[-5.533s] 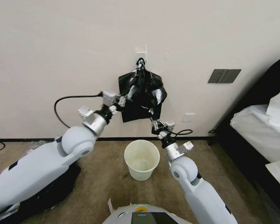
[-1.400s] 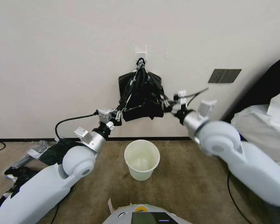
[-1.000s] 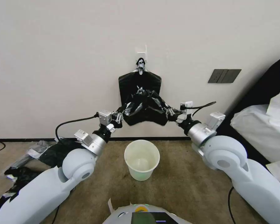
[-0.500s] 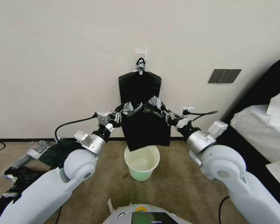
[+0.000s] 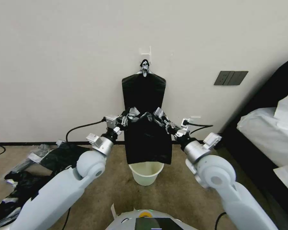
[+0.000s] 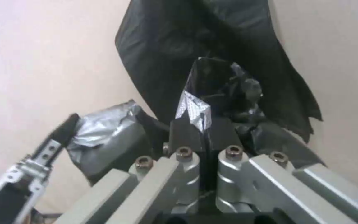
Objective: Place a trash bag onto the trash bin.
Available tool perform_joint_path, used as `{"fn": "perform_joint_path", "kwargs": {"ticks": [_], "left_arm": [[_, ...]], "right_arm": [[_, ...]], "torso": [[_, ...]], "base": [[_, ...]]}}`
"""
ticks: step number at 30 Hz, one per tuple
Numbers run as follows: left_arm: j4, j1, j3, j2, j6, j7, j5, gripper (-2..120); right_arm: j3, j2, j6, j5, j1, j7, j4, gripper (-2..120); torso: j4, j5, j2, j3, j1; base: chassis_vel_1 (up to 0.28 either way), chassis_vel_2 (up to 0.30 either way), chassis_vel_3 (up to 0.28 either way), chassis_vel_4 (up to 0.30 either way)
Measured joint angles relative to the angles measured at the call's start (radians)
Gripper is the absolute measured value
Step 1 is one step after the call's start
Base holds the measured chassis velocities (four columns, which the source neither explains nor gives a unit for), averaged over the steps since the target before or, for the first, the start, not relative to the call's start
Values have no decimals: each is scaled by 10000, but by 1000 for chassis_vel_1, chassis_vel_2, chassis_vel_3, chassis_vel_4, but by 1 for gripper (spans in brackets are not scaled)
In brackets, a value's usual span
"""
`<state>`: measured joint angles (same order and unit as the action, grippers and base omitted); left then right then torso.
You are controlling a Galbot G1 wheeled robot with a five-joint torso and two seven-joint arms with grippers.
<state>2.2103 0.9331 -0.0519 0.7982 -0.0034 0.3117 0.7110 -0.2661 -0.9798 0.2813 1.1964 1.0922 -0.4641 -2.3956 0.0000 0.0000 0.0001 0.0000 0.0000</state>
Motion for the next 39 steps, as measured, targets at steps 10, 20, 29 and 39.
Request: {"fn": "perform_joint_path", "kwargs": {"ticks": [10,20,29,39], "left_arm": [[-453,58,242,461,-51,-46,-175,0],[-502,943,17,481,-212,-69,-400,0],[-888,1638,125,1065,-402,-121,-999,0],[-1127,2941,124,1906,-712,-109,-1880,0]], "right_arm": [[357,-518,-64,66,124,-15,93,0],[898,-1526,-156,-127,1004,-351,433,0],[684,-2051,-640,-1249,2667,-472,1038,0],[581,-2318,-1029,-2835,3494,-669,1336,0]], "torso": [[0,-1,0,0,0],[2,-1,0,0,0],[-3,0,0,0,0],[1,1,0,-1,-1]], "base": [[0,0,0,0],[0,0,0,0],[0,0,0,0],[0,0,0,0]]}}
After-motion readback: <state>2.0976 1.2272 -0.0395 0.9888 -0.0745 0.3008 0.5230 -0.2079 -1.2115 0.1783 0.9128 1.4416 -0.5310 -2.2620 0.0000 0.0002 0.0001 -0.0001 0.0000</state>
